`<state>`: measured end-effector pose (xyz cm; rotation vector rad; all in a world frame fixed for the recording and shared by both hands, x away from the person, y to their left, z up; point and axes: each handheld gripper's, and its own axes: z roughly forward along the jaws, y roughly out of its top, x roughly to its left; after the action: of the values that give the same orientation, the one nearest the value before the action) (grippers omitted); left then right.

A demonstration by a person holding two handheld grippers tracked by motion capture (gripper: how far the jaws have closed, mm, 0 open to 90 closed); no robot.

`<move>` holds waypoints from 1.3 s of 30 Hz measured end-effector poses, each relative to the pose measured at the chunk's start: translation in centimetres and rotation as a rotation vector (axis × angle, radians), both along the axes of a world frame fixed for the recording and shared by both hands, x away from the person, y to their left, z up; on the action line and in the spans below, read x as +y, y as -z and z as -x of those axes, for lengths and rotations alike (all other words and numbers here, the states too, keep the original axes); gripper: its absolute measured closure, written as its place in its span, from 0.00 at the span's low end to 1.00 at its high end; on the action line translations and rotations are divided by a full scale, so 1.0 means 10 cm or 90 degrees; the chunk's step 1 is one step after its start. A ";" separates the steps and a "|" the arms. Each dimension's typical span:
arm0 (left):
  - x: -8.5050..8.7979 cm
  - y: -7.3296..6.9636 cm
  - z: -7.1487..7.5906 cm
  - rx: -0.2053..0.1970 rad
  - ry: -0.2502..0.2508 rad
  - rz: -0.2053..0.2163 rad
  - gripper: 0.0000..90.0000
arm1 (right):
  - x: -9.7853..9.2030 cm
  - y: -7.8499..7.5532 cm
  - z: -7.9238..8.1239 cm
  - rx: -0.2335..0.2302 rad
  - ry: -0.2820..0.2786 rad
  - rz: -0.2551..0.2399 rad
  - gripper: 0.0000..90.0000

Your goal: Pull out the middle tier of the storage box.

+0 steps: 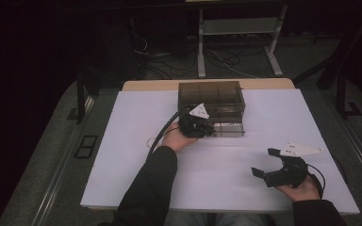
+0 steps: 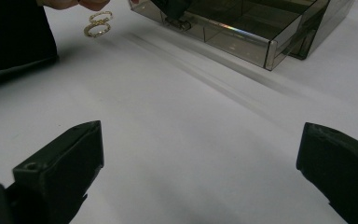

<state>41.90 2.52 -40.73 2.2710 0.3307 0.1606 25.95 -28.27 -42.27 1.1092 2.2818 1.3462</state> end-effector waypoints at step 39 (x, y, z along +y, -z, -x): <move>0.03 -0.14 0.12 -0.004 -0.025 0.020 0.74 | -0.01 -0.01 0.01 -0.002 0.003 -0.003 0.00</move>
<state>40.69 2.87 -39.37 2.2331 0.3721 0.1812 25.87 -28.40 -42.20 1.1132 2.2734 1.3503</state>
